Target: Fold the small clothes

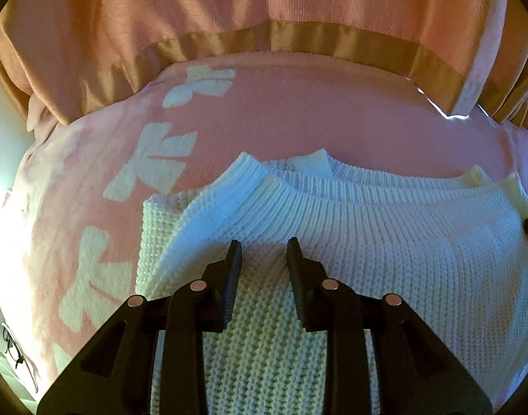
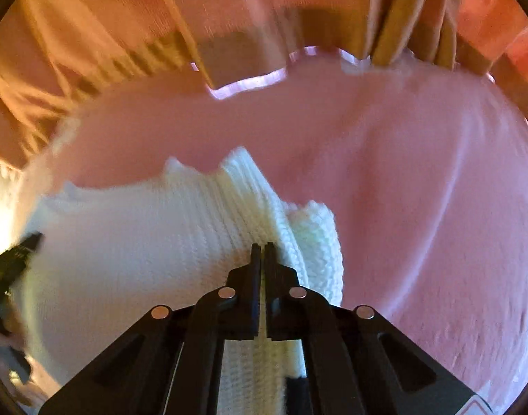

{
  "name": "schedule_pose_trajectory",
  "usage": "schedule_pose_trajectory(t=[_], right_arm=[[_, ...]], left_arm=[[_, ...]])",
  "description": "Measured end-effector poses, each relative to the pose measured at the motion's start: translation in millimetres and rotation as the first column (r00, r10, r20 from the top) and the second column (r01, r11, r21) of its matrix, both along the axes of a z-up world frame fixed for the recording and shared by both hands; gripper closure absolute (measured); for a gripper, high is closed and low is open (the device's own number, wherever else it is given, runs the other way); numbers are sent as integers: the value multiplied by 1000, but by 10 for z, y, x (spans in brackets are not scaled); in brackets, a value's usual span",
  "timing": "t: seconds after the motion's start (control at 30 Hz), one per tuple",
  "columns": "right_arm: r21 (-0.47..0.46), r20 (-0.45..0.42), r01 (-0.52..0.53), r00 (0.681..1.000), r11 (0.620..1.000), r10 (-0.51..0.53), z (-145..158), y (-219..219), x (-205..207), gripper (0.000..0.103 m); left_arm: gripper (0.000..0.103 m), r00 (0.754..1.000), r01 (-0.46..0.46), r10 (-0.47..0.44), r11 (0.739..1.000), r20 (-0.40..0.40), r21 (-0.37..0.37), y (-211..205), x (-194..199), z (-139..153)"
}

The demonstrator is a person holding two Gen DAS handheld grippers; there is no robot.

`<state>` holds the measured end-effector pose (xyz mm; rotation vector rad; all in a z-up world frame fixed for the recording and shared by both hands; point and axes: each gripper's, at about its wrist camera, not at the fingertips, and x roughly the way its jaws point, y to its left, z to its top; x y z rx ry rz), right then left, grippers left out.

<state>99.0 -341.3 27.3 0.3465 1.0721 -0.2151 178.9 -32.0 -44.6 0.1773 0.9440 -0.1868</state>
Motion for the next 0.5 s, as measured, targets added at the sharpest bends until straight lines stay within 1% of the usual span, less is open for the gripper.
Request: schedule_pose_trajectory(t=[0.03,0.07,0.1,0.13,0.17,0.2,0.27,0.3,0.33,0.37,0.4,0.47,0.5], right_arm=[[-24,35,-11,999,1000,12,88,33,-5,101],[-54,50,-21,998,998,24,124,53,5,97],[-92,17,-24,1000,995,26,60,64,50,97],[-109,-26,-23,999,994,20,-40,55,83,97],[-114,-73,-22,997,993,14,-175,86,78,100],[-109,-67,-15,998,994,7,-223,62,77,101],[-112,-58,0,998,994,-6,-85,70,91,99],[-113,-1,-10,1000,994,10,96,131,63,99],[-117,27,-20,999,993,24,185,179,55,99],[-121,64,-46,996,992,54,325,262,21,99],[-126,88,-69,993,990,81,397,326,-7,99],[-135,89,-105,989,985,117,391,397,-39,99],[-129,71,-120,989,984,130,326,406,-6,99]], left_arm=[[76,1000,-1,1,1000,-1,-2,-6,-7,-6],[76,1000,-2,2,1000,-2,-4,-11,-18,2],[76,1000,-3,3,1000,-2,-2,-13,-20,-2],[76,1000,-4,4,1000,-1,-1,-16,-25,-2],[76,1000,-3,3,1000,1,1,-19,-30,-6],[76,1000,-1,1,1000,3,4,-21,-39,-5],[76,1000,1,-1,1000,0,-3,-4,-53,13],[76,1000,2,-2,1000,-4,-18,25,-71,44],[76,1000,3,-3,1000,-6,-30,57,-65,69],[72,1000,2,-2,999,-9,-47,94,-76,98],[69,1000,1,-1,997,-10,-71,146,-94,135],[68,1000,0,-1,995,-2,-95,213,-132,182],[68,1000,7,-6,996,4,-87,229,-153,191]])
